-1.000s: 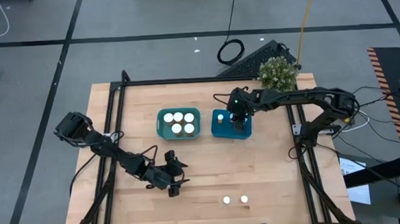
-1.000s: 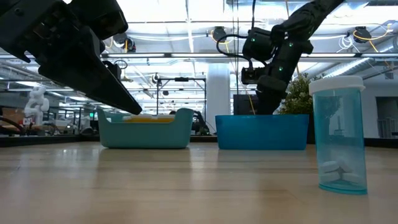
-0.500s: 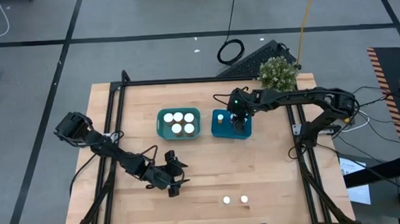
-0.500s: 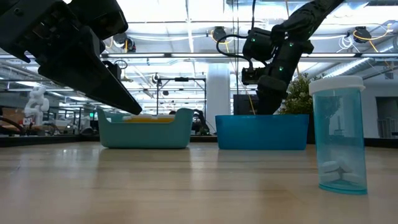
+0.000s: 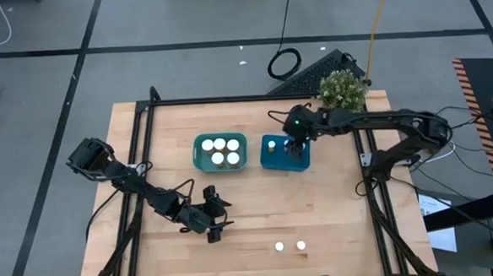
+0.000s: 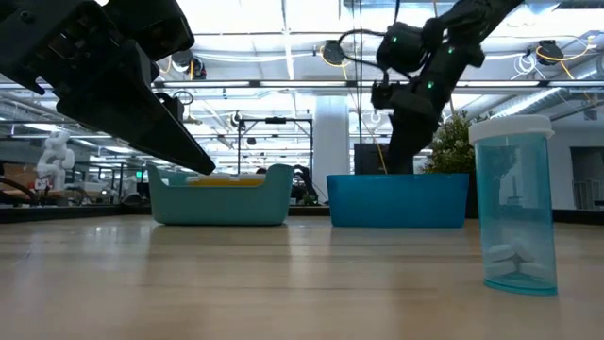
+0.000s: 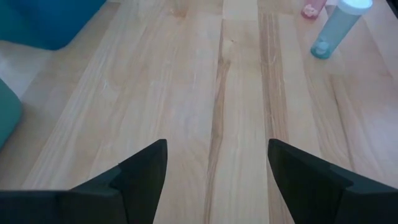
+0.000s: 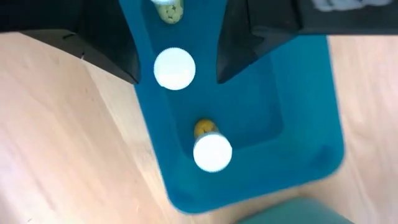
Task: Pick and place medicine bottles into bin by pill shape (circle, oval)
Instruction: Put the small blue tablet bottle into the blue bin
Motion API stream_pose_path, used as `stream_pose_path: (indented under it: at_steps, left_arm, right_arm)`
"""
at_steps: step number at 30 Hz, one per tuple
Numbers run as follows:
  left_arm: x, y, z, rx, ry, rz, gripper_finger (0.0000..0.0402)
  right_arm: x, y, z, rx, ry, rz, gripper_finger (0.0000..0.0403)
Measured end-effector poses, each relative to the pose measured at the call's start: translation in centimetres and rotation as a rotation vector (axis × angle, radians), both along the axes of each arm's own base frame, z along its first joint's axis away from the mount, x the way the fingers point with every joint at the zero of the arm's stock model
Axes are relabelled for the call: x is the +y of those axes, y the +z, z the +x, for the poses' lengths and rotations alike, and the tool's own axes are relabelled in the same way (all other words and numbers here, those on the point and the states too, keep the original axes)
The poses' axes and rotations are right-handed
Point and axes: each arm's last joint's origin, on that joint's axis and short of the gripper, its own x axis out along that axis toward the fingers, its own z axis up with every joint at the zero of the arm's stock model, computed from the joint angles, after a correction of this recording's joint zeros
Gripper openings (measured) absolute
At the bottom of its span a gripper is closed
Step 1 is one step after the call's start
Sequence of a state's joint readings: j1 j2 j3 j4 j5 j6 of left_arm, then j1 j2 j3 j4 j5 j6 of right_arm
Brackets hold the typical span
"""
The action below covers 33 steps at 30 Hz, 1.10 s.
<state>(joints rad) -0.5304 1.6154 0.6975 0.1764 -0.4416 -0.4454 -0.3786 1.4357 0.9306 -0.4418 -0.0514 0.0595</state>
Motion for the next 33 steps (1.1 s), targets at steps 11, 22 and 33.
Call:
stream_pose_path:
  at_steps: [11,22,33]
  left_arm:
    - [-0.1,0.1,0.1,-0.015,0.005,-0.016,0.0278]
    - [-0.4,0.7,0.4,-0.078,-0.018,-0.036,0.0278]
    - [-1.1,1.0,0.3,-0.115,-0.046,-0.032,0.0278]
  right_arm:
    - [2.4,5.2,-3.0,-0.144,-0.052,-0.058,0.0208]
    - [10.6,8.3,-4.6,-0.282,0.11,-0.152,0.0208]
    - [18.4,7.6,-4.7,-0.342,0.292,-0.182,0.0208]
